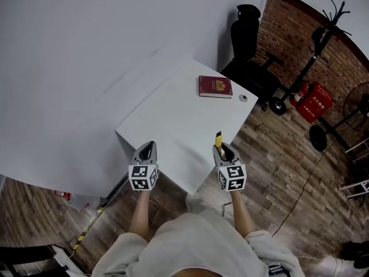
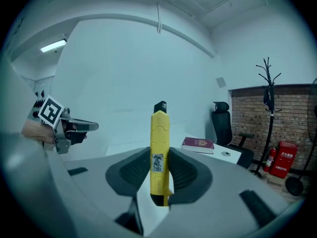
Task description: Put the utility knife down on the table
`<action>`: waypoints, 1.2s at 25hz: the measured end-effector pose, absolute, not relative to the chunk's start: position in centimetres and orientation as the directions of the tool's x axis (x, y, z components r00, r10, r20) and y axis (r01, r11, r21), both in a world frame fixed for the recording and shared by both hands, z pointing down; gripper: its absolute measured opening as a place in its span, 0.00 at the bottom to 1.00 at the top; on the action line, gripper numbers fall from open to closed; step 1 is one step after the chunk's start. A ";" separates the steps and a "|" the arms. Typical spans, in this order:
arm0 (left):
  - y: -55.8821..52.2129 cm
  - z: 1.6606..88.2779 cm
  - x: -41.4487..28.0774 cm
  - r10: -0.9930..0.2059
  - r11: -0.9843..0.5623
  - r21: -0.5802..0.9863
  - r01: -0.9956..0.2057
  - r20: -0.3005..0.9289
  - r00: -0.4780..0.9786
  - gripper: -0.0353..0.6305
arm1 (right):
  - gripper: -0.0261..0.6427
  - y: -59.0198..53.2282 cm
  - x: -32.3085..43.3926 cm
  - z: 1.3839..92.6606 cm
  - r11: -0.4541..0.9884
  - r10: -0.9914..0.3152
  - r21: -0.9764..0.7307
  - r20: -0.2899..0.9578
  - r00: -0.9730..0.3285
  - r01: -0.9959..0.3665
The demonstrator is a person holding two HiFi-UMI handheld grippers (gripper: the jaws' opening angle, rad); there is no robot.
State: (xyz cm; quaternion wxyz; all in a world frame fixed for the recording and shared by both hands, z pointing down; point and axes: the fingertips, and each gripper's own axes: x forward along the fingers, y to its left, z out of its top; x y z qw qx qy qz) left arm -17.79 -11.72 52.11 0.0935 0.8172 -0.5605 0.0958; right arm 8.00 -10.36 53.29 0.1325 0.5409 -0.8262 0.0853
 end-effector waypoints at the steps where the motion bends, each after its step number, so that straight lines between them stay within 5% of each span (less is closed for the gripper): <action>1: -12.7 52.0 -17.6 -0.899 -0.351 0.045 -0.935 0.263 0.350 0.06 | 0.20 -11.4 8.1 53.2 0.405 -0.869 0.002 0.311 -0.384 -0.914; 30: -32.1 53.0 -15.9 -0.906 -0.243 0.011 -0.970 0.354 0.231 0.06 | 0.20 -34.2 8.7 55.8 0.528 -0.776 -0.073 0.363 -0.516 -0.846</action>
